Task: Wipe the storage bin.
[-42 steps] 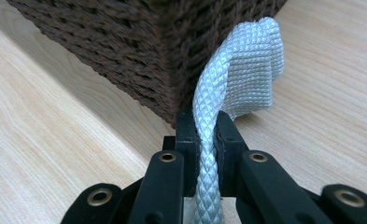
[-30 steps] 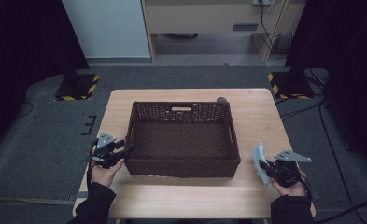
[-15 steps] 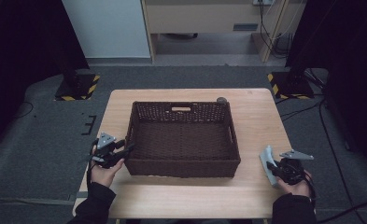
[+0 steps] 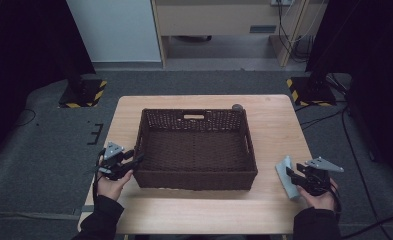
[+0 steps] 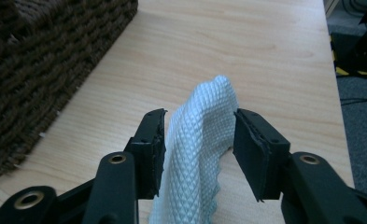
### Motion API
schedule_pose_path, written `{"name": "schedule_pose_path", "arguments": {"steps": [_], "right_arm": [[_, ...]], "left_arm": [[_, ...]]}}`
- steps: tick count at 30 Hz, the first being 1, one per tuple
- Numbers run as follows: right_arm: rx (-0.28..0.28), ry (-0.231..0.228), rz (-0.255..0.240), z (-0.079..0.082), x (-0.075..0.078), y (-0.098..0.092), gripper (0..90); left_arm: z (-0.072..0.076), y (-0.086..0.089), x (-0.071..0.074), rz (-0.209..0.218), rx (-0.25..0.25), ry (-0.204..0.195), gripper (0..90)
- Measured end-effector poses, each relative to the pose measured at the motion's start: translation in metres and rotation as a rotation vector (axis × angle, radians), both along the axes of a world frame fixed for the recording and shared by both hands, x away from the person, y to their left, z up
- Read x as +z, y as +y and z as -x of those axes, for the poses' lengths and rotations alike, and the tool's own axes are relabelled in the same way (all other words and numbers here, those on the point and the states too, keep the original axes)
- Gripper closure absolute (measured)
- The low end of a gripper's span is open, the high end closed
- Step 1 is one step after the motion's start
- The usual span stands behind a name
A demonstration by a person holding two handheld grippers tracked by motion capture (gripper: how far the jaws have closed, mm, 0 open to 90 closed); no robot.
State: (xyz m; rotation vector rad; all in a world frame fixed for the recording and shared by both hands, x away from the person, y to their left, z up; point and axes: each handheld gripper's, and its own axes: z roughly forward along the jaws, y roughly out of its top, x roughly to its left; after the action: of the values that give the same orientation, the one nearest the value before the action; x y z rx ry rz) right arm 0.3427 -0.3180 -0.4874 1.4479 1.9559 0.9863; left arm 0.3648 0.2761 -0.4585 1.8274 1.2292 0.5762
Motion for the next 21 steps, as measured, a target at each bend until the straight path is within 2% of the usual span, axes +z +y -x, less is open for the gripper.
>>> {"name": "schedule_pose_path", "arguments": {"steps": [2, 6, 10, 11, 16, 19, 21], "right_arm": [[0.006, -0.032, -0.005, 0.0, 0.006, 0.001, 51.1], [0.013, -0.053, -0.01, -0.002, 0.015, 0.003, 50.9], [0.025, -0.084, -0.05, -0.002, 0.028, 0.008, 50.8], [0.048, -0.103, -0.065, -0.002, 0.033, 0.014, 49.9], [0.083, -0.114, -0.088, -0.005, 0.041, 0.027, 50.3], [0.12, -0.124, -0.101, -0.011, 0.047, 0.043, 50.2], [0.12, -0.129, -0.106, -0.012, 0.048, 0.046, 50.2]], "left_arm": [[0.0, 0.0, 0.0, -0.001, -0.002, 0.0, 54.3], [0.0, 0.0, 0.0, 0.004, -0.01, 0.003, 55.4], [0.0, -0.001, 0.0, 0.007, -0.018, 0.002, 58.6], [0.0, -0.001, 0.0, 0.001, -0.017, 0.0, 59.0], [0.0, -0.002, 0.001, 0.002, -0.004, 0.001, 61.2], [-0.001, -0.002, 0.002, 0.0, 0.001, 0.004, 62.6], [-0.001, -0.002, 0.002, 0.003, 0.002, 0.005, 62.7]]}}
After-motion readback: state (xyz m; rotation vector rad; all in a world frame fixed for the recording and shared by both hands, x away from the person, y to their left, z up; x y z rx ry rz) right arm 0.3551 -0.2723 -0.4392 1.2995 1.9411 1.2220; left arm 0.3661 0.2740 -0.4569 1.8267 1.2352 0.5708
